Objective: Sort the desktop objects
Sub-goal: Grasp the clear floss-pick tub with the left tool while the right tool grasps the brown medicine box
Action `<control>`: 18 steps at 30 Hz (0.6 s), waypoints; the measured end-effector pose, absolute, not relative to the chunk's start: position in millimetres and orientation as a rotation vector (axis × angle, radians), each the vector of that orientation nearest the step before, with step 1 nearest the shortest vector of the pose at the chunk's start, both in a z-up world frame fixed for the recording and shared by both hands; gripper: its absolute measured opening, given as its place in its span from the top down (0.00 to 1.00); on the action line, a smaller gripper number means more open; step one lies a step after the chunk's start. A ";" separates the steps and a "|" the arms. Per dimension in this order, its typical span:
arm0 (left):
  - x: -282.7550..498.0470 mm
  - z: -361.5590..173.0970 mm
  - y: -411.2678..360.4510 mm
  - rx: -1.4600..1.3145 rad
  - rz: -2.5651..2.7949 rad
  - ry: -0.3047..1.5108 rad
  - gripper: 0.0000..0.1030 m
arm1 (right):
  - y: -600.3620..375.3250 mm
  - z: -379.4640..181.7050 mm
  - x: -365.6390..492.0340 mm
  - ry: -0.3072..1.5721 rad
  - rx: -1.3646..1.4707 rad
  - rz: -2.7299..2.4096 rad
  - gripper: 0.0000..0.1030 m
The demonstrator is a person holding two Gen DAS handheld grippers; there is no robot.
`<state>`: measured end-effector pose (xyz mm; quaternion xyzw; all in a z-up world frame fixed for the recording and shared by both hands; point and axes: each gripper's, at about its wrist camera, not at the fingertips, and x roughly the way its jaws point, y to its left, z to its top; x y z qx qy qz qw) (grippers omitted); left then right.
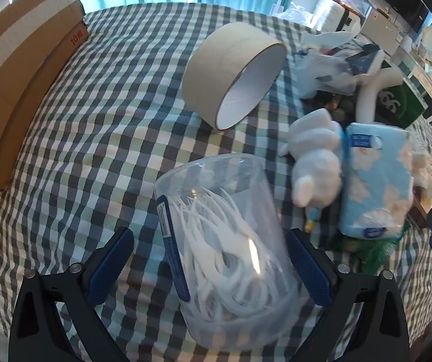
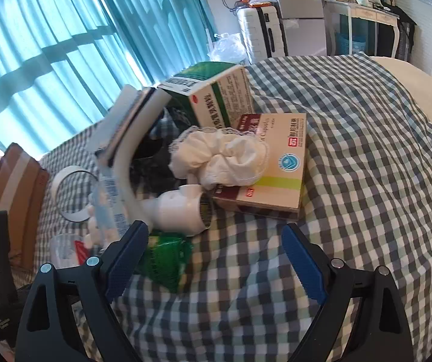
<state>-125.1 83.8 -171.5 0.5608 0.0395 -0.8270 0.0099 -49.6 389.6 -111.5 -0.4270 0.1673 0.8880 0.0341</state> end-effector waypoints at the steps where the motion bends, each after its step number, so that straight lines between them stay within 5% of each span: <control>1: -123.8 -172.1 83.7 1.753 -2.590 0.114 0.08 | 394.9 -112.1 -49.8 0.532 -1.303 2.720 0.12; 6: -113.6 -168.0 93.1 1.752 -2.651 0.013 0.32 | 428.9 -118.2 -47.2 0.669 -1.248 2.645 0.12; 11: -105.9 -167.4 92.7 1.757 -2.663 0.003 0.32 | 434.3 -122.6 -51.7 0.663 -1.273 2.632 0.17; 18: -106.3 -163.3 74.9 1.762 -2.644 0.033 0.32 | 407.2 -128.5 -73.6 0.390 -1.327 2.638 0.17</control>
